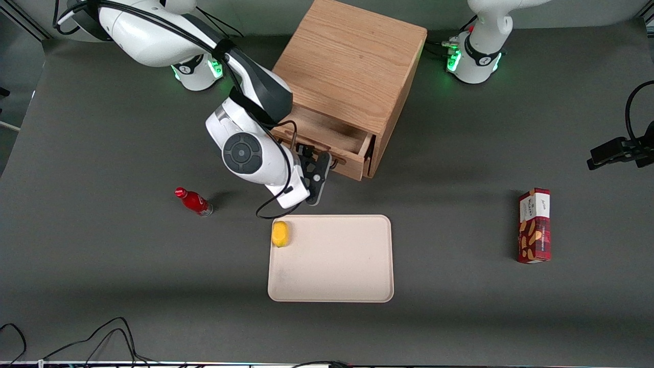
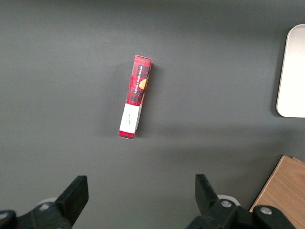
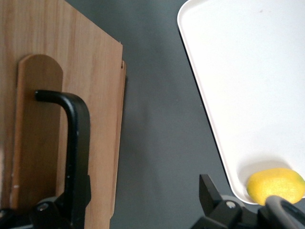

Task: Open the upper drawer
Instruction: 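Pull the upper drawer outward by its handle with the right gripper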

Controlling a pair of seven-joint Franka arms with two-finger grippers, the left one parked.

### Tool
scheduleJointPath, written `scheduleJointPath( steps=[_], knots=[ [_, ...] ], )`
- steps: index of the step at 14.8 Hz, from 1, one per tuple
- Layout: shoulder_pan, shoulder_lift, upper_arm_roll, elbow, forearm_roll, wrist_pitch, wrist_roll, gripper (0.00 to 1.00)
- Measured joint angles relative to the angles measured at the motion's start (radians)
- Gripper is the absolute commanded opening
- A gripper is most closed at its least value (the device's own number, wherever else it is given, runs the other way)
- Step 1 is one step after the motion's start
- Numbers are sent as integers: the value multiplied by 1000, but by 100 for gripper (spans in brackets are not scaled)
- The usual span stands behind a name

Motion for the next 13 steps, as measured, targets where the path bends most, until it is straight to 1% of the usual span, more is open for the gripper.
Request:
scheduleJointPath(
  steps=[13],
  knots=[
    [-1, 32, -36, 63, 0, -43, -41, 100]
  ],
)
